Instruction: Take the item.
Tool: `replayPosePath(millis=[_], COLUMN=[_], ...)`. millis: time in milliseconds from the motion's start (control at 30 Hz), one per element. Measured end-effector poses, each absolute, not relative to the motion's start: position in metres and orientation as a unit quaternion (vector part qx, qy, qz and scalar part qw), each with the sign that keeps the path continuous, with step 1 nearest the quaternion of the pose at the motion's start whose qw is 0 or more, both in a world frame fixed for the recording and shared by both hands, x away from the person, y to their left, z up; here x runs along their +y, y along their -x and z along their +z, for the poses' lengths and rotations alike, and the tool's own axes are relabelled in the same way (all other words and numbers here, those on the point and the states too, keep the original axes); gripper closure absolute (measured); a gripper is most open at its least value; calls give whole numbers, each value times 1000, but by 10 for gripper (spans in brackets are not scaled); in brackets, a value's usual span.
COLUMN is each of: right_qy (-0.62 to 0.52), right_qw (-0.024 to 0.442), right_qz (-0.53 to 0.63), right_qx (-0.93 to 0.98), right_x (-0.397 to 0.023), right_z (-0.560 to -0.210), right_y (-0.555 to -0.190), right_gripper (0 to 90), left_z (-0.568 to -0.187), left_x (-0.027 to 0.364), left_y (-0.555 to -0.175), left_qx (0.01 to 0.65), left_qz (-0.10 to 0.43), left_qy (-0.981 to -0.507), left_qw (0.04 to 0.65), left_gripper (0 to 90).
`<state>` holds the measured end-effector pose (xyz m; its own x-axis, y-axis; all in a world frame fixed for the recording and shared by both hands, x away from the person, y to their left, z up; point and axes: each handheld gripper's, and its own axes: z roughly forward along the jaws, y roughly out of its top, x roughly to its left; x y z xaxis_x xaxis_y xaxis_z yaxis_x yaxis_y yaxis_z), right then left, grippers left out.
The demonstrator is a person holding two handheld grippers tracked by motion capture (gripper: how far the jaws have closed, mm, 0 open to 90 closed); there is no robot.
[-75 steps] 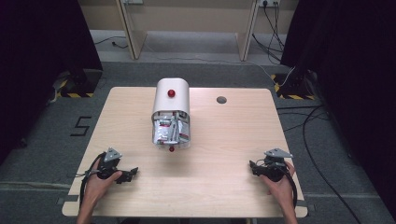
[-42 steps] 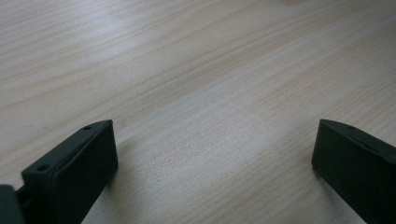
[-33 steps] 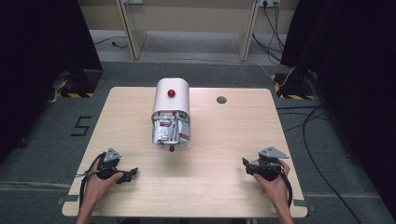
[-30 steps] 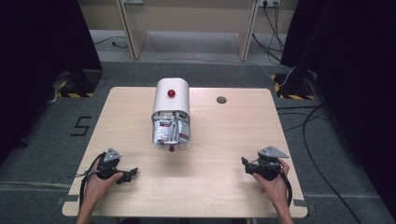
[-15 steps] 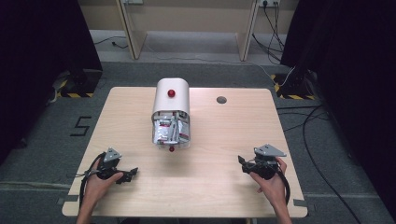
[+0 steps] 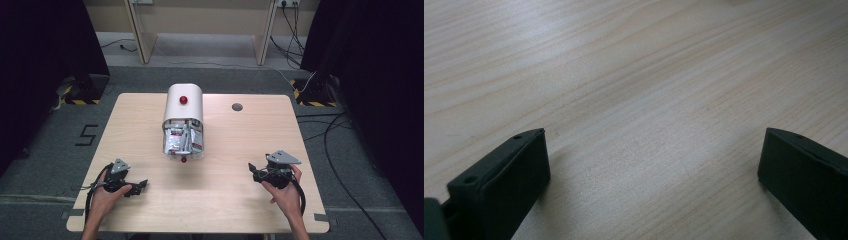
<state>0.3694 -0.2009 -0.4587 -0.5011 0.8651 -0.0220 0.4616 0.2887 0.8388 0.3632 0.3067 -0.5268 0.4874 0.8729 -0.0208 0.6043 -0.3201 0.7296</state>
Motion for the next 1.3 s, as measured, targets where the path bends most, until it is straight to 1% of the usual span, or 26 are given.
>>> replayPosePath(millis=[867, 1300], right_qy=[-402, -376], right_qw=[246, 243], right_qz=[425, 437], right_qx=[773, 780], right_x=[-172, -149], right_z=[-438, -427], right_y=[-373, -379], right_gripper=[272, 276], left_z=[-527, -527], left_x=[307, 307], left_y=[-363, -363], left_qx=[468, 468], left_qz=[193, 193], left_qy=[-789, -789], left_qw=[348, 348], left_gripper=[0, 0])
